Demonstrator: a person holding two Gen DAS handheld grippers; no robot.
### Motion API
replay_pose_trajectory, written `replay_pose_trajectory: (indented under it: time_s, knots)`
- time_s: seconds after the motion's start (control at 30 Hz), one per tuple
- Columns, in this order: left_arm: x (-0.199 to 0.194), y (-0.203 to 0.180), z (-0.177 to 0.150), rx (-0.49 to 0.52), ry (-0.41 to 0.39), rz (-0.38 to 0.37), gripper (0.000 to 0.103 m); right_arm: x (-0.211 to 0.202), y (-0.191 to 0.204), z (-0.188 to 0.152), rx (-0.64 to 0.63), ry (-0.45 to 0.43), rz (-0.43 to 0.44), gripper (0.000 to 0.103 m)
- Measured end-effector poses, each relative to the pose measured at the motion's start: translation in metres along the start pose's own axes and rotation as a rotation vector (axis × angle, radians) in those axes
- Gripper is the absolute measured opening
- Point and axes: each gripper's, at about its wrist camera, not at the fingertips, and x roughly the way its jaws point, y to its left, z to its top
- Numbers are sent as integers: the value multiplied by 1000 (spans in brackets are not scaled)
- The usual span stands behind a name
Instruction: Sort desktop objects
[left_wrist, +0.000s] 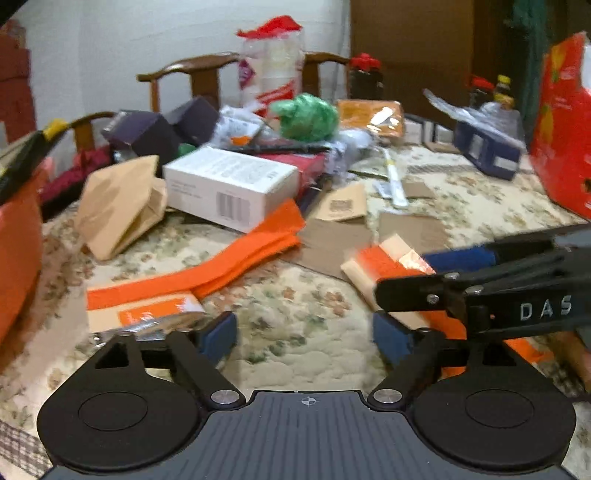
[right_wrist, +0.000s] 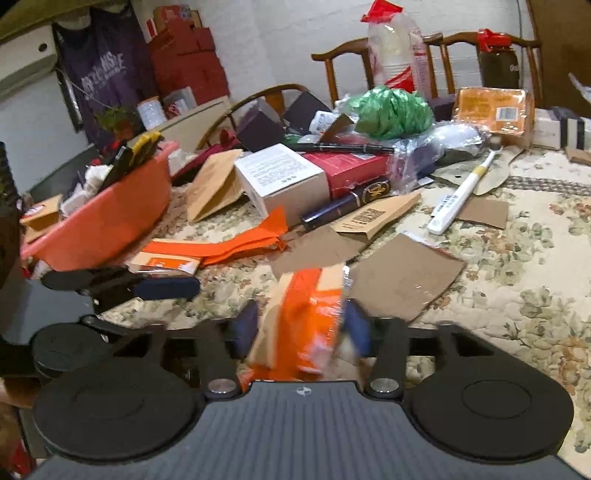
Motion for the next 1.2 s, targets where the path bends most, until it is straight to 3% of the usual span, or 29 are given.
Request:
replay_pose_trajectory:
  time_s: [0.03, 0.13, 0.17, 0.2, 0.23, 0.33, 0.4, 0.5, 0.73, 1.0, 1.2]
  knots:
    - [1, -2, -1, 8, 2, -2, 94, 0, 0, 0, 0, 6, 3, 77]
    - [3, -10, -2, 6, -14, 11, 92, 2, 6, -1, -5, 10, -17, 77]
    - [3, -12, -2, 0, -22, 17, 91, 1, 9, -2, -7, -1, -42, 67]
    - [2, -14, -2, 0, -29, 7, 83, 1, 10, -2, -4, -9, -74, 57]
    - [-1, -16, -2, 0, -41, -16, 72, 1, 11, -3, -5, -15, -92, 57]
    - [-5, -24, -1, -2, -51, -61, 52, -3, 7, -3, 14, -27, -80, 50]
    - [-7, -31, 0, 1, -55, -64, 43, -5, 4, -1, 45, -24, -71, 41]
    - [-7, -33, 1, -30, -60, -99, 27, -8, 1, 1, 88, -18, -51, 38]
    - [-7, -36, 1, -56, -66, -113, 26, -6, -22, 6, 245, 31, 21, 38]
    - [-27, -39, 12, -37, -124, -113, 26, -27, -19, 13, 261, -32, 65, 39]
    - [-22, -42, 11, -39, -109, -106, 26, -22, -22, 12, 274, -9, 50, 39]
